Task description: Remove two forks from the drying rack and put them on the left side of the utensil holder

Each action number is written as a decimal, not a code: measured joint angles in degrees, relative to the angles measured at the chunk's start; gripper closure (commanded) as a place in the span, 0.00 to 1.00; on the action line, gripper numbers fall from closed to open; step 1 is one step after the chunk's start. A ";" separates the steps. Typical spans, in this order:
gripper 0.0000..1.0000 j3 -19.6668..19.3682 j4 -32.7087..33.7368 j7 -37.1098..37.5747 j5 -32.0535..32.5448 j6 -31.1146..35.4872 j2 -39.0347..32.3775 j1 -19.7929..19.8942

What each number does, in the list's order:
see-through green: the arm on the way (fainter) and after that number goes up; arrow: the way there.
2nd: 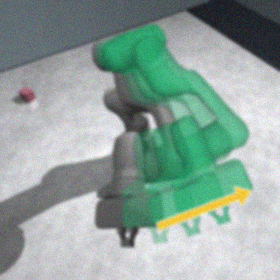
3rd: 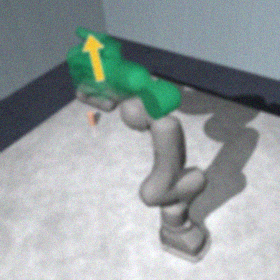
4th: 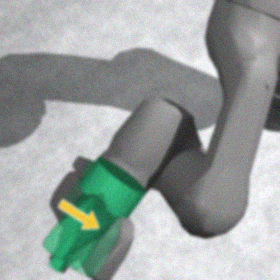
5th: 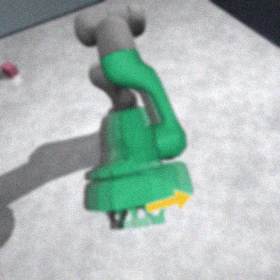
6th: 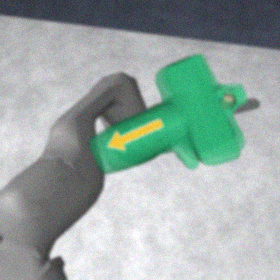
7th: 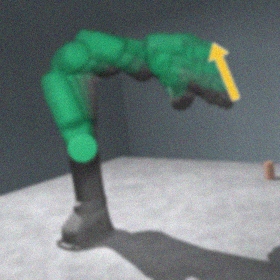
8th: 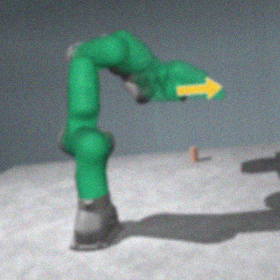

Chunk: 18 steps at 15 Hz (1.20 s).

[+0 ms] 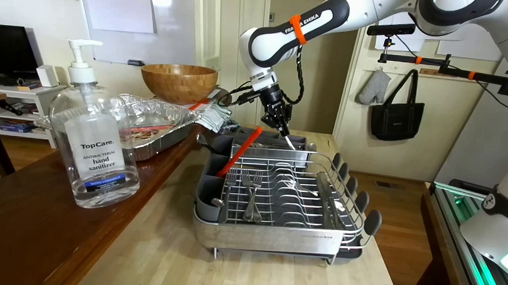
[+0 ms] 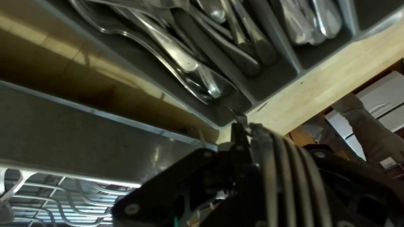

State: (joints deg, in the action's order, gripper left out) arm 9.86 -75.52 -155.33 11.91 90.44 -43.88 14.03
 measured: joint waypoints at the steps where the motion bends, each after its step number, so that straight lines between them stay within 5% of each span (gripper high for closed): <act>1: 0.97 -0.33 -0.01 0.00 -0.23 0.55 -0.51 -0.99; 11: 0.97 1.10 0.72 -0.14 3.71 2.20 -3.97 -3.35; 15: 0.97 -1.88 1.57 -0.12 3.45 2.07 -5.32 -4.43; 16: 0.64 -2.53 1.81 -0.13 3.39 2.07 -5.62 -4.58; 18: 0.56 -3.24 2.12 -0.13 3.18 2.07 -5.90 -4.64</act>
State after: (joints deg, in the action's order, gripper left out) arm 6.62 -73.40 -155.46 15.09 92.51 -49.78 9.39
